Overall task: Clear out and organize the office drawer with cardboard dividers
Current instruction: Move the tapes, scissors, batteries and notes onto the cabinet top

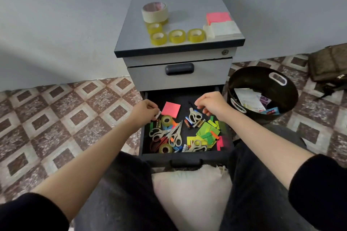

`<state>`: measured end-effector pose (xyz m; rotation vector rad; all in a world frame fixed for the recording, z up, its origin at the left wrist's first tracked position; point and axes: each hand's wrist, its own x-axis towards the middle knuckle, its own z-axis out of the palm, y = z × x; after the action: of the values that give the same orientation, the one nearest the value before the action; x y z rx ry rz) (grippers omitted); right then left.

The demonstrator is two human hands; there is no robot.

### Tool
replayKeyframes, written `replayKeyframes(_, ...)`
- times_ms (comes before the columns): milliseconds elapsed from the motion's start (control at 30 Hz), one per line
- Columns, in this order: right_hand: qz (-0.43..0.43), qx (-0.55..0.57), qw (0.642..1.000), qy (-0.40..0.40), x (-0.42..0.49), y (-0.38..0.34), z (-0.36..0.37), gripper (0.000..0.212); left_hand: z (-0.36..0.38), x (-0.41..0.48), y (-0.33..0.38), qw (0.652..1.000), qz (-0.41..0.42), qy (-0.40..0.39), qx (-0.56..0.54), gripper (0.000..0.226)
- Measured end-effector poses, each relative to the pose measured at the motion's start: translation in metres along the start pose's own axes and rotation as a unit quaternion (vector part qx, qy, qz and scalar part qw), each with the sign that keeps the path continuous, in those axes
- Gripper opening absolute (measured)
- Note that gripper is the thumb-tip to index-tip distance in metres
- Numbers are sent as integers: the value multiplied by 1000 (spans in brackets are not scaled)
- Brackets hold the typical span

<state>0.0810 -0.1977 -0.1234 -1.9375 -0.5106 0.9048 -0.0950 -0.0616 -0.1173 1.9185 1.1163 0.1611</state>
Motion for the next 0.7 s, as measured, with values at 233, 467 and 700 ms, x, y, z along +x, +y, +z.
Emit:
replayKeyframes(233,51,-29,998,-10,25,40,18,9,25,24,-40,999,-47,-21,18,7)
replayKeyframes(467,98,-55,993,-35,64,50,23,13,44,72,-62,993,-88,-51,60,15)
replayKeyframes(700,129,47,991,-3,97,38,14,10,59,129,-64,991,-87,-30,94,13)
